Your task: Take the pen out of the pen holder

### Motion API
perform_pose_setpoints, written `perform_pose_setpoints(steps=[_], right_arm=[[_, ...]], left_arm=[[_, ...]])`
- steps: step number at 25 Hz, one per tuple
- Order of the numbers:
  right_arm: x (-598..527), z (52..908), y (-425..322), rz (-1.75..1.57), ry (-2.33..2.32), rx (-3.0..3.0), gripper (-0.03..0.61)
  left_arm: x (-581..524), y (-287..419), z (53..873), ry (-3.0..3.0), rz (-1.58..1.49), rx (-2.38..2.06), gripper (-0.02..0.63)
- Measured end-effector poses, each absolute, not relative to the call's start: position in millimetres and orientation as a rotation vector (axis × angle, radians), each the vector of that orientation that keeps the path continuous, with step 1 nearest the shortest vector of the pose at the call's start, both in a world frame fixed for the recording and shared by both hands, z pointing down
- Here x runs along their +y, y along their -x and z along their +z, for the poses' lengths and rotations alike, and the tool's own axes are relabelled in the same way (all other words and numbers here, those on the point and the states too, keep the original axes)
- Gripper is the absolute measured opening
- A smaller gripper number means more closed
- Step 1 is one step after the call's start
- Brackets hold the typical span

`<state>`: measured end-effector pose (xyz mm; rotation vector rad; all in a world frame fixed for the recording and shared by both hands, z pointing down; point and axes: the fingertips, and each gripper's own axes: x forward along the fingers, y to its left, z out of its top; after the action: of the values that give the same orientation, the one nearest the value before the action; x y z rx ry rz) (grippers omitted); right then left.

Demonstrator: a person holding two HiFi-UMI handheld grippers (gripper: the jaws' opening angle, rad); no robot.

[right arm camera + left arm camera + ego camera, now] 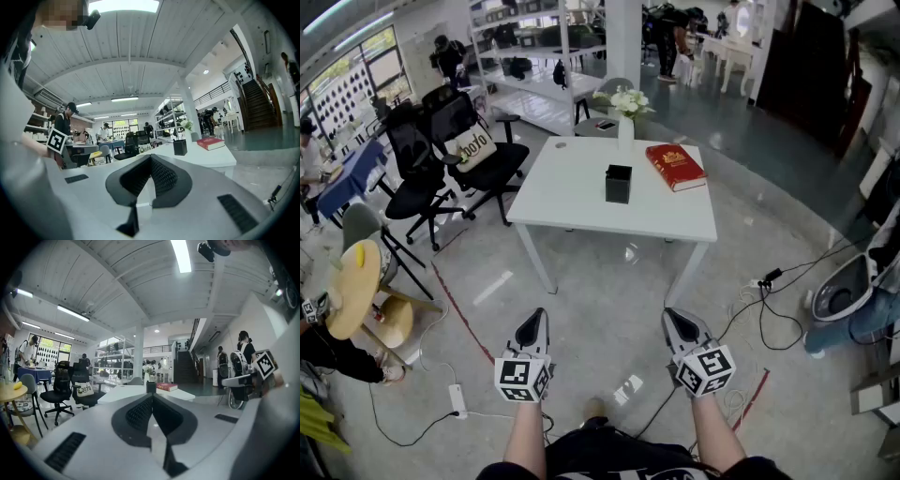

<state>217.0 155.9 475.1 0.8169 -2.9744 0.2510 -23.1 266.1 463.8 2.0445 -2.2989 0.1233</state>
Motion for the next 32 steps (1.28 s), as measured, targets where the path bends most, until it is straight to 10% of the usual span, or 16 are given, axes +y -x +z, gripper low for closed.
perform_pose_setpoints(steps=[21,32], right_arm=[[112,476,-162,0.316,-1.034,-2.949,0.009],[97,470,-139,0.303,-1.049,-2.942,0.135]], left_arm=[[207,100,471,-2.208,0.165,-2.189,0.005],[194,117,472,-2.213,0.074,-2.141,0.005]])
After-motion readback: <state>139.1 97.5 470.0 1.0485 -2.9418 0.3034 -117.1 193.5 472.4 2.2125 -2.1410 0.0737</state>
